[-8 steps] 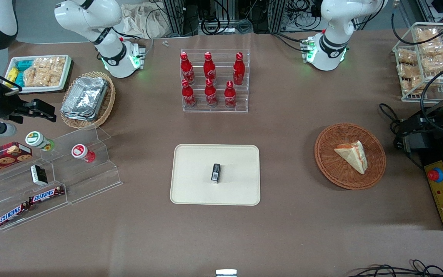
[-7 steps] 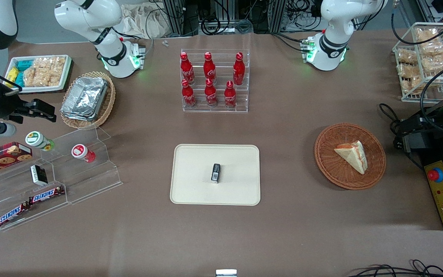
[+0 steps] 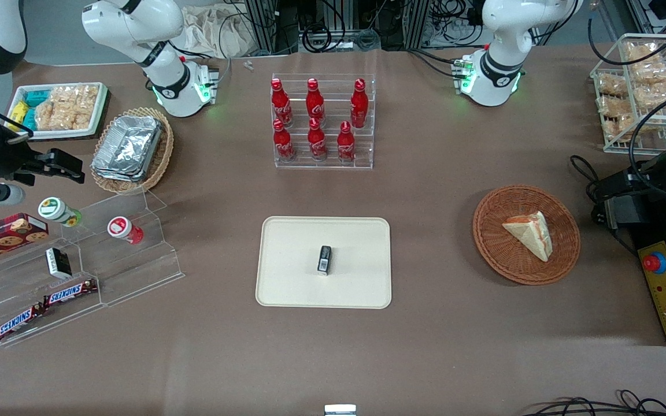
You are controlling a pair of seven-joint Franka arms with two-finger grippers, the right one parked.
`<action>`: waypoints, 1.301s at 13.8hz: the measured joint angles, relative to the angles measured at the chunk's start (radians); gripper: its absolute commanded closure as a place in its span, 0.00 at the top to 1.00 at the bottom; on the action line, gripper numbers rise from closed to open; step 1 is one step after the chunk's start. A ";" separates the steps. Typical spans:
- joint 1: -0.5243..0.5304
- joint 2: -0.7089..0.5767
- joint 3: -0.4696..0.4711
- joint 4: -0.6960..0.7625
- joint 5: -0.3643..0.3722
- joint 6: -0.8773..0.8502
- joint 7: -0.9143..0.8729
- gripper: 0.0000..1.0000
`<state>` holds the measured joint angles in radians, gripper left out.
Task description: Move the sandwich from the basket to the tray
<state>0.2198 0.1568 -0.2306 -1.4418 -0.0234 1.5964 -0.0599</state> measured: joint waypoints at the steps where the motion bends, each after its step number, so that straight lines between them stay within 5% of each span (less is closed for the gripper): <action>1: 0.000 0.000 0.000 0.000 0.000 0.000 -0.020 1.00; 7: 0.008 -0.003 0.010 -0.071 0.005 -0.008 -0.292 1.00; 18: 0.009 -0.018 0.053 -0.670 0.029 0.545 -0.499 1.00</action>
<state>0.2286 0.1393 -0.1776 -2.1113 0.0056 2.1417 -0.5592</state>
